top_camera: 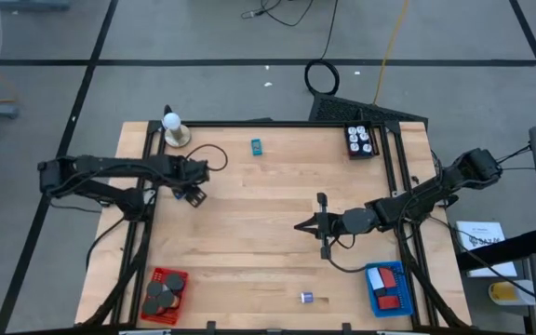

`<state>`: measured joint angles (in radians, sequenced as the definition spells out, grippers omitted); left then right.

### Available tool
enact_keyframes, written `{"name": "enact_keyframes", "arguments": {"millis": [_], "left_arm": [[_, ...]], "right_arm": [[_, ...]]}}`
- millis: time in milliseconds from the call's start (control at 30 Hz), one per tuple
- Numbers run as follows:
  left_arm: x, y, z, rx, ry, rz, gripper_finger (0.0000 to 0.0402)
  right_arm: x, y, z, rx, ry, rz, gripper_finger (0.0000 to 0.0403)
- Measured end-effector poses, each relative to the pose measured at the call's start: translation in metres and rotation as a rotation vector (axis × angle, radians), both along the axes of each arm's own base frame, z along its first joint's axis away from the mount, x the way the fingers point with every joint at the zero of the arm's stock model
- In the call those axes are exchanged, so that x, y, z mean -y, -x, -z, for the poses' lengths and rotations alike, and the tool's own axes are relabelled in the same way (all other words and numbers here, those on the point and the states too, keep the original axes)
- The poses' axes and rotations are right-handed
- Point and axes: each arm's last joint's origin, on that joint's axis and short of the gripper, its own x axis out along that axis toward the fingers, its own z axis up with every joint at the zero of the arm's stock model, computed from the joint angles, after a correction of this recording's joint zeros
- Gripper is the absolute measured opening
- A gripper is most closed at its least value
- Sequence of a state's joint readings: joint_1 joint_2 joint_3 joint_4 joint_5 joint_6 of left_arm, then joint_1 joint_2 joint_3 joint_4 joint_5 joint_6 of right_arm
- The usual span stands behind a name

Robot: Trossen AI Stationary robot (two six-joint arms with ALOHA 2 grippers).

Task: Pick & Place Office items
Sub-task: Put the blue digital clock into the blue bin

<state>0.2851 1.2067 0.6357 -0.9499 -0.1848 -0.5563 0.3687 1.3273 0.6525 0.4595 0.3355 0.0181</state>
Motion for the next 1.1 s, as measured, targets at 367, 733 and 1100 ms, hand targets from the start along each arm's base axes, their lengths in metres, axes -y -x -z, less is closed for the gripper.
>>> {"name": "enact_keyframes", "arguments": {"millis": [367,733,1100], "left_arm": [[-0.013,0.003,0.016,-0.101,0.038,-0.094,0.0307],[-0.020,-0.011,0.039,-0.136,0.098,-0.071,0.0217],[-0.004,-0.031,0.015,0.068,0.042,0.072,0.0094]], "right_arm": [[0.000,0.000,0.000,0.000,0.000,-0.001,0.0000],[0.000,0.000,0.000,0.000,0.000,-0.004,0.0000],[0.000,0.000,0.000,-0.001,0.002,-0.005,0.0000]]}}
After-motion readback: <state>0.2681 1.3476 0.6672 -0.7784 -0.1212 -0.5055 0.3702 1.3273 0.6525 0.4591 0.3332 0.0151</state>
